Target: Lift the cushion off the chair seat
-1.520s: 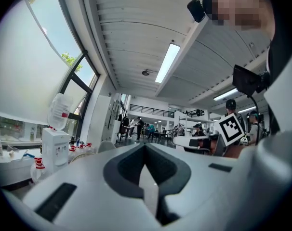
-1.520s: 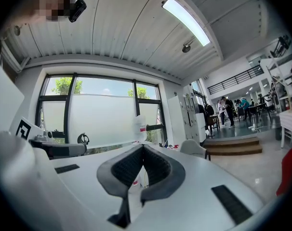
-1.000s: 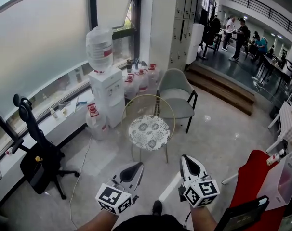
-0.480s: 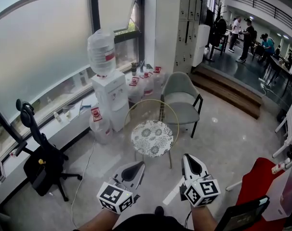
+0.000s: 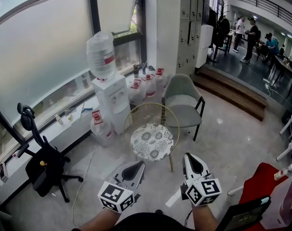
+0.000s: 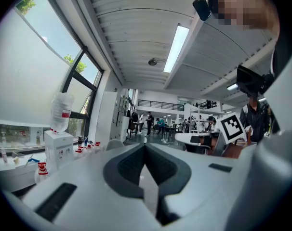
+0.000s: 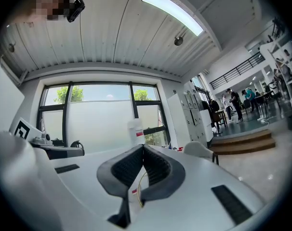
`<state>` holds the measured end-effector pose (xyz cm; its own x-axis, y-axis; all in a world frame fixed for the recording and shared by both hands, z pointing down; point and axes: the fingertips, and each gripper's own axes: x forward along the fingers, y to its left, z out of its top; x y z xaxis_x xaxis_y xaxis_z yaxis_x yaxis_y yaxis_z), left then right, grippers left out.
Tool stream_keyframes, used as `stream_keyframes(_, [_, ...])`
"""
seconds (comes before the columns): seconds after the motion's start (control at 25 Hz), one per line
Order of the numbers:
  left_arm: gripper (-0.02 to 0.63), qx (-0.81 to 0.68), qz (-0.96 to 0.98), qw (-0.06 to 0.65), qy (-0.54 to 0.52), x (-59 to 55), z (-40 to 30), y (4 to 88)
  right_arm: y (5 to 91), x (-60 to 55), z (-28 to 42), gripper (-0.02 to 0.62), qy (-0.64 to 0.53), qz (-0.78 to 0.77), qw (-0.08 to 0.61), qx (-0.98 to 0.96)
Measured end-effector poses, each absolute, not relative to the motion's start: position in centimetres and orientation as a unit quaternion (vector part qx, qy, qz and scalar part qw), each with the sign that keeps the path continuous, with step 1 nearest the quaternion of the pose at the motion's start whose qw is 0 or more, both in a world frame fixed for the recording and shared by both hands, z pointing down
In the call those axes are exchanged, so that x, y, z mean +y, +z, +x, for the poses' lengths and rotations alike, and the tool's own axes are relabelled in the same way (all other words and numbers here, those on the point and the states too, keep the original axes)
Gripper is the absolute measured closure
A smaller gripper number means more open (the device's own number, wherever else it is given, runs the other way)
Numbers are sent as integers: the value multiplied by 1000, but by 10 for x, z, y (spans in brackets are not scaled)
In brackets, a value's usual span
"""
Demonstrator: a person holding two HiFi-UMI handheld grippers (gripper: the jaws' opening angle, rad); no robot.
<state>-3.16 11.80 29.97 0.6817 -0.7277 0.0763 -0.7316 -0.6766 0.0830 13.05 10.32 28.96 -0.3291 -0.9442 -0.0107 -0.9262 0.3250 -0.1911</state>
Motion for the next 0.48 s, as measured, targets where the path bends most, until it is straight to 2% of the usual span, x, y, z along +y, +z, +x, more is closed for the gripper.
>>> stream_keyframes(0.48, [598, -400, 915, 46, 27, 94, 18, 299, 300, 80, 180, 584, -85, -567, 72, 816])
